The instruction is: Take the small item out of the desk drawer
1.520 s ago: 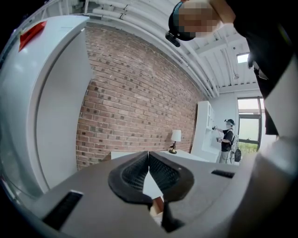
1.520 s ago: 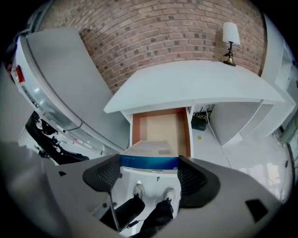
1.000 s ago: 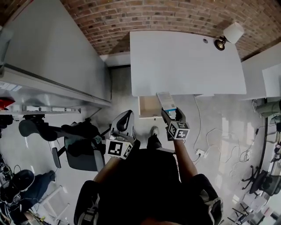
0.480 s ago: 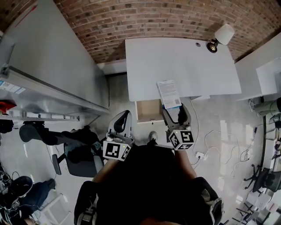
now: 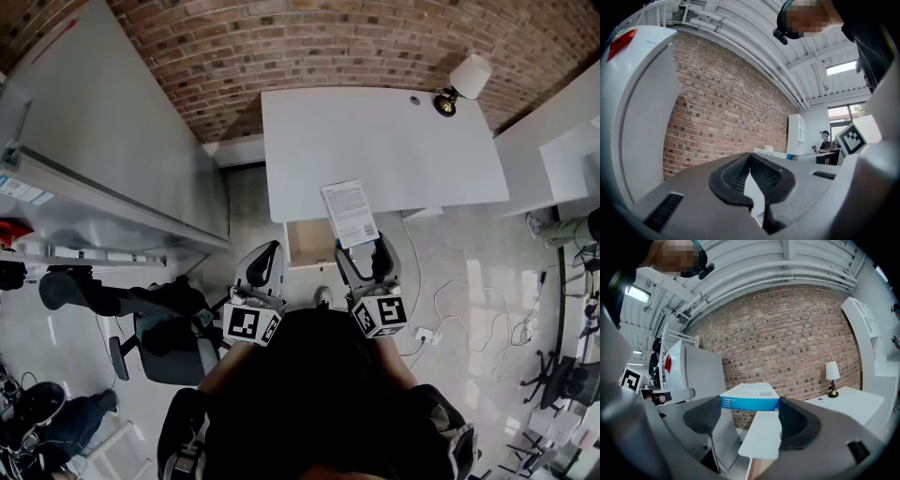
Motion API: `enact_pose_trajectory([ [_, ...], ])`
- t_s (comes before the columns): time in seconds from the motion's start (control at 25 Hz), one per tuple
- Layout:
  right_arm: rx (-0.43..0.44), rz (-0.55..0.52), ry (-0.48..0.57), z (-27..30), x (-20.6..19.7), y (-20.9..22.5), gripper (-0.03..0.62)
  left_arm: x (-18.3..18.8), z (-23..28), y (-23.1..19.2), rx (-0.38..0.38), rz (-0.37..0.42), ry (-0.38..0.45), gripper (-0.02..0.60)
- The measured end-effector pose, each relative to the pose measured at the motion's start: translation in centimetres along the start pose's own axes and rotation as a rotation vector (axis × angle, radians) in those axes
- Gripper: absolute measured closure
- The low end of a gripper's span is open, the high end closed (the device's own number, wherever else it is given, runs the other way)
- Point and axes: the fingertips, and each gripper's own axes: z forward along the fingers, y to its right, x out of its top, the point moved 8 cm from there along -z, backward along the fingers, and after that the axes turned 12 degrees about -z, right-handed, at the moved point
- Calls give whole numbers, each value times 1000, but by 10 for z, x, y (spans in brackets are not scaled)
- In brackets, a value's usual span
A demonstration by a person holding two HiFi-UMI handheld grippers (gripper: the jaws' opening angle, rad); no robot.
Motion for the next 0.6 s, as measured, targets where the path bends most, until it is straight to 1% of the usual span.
enact_pose_trajectory([
  [0.6, -6, -7, -12, -18, -6, 4, 200, -8, -5, 15, -16, -6, -4, 572],
])
